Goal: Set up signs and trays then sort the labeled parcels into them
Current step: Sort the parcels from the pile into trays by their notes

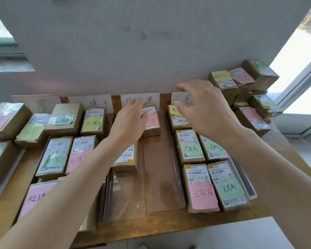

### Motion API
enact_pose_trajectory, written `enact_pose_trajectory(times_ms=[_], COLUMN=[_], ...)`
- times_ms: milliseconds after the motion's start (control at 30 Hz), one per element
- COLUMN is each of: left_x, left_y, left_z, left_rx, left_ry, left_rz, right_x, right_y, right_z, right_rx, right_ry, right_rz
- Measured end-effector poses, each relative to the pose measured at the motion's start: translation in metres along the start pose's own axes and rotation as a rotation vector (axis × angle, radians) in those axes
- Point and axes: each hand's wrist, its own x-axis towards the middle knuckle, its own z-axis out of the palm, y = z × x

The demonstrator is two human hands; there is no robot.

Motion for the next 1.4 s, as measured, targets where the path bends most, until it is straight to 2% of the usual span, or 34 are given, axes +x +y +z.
enact_pose_trajectory(times_ms=[100, 200, 300, 467, 600, 733, 967, 1100, 1400], left_x=[0.001, 0.007, 0.015, 0.029, 0.039, 0.049, 0.084, 0.099, 0.147], left_y=[0.063, 0.126, 0.187, 0.296, 0.348, 0.367, 0.368, 0.369, 0.364], left_z=[-0.005, 0.005, 0.031, 0.087, 0.122, 0.139, 0.164, 0.186, 0.231], left_rx=[-0.052, -0.053, -0.084, -0.167, -0.197, -0.188, -0.207, -0.228, -0.118], left_ry=[0.192, 0.309, 0.377, 0.453, 0.457, 0.439, 0.459, 0.404, 0.39], left_rz=[0.234, 0.404, 0.505, 0.577, 0.532, 0.483, 0.448, 0.416, 0.276], right_x=[-0.006, -0.018, -0.035, -0.066, -0.076, -0.075, -0.056, -0.043, 0.029], right_y=[0.021, 0.058, 0.112, 0.22, 0.284, 0.321, 0.355, 0.379, 0.461], right_z=[-0.024, -0.053, -0.086, -0.148, -0.181, -0.192, -0.187, -0.182, -0.157], right_rx=[-0.078, -0.133, -0.165, -0.194, -0.208, -0.183, -0.192, -0.191, -0.084], right_ry=[0.08, 0.174, 0.259, 0.327, 0.303, 0.258, 0.268, 0.244, 0.096], right_rz=[-0.033, -0.046, -0.042, 0.001, 0.08, 0.109, 0.151, 0.159, 0.197])
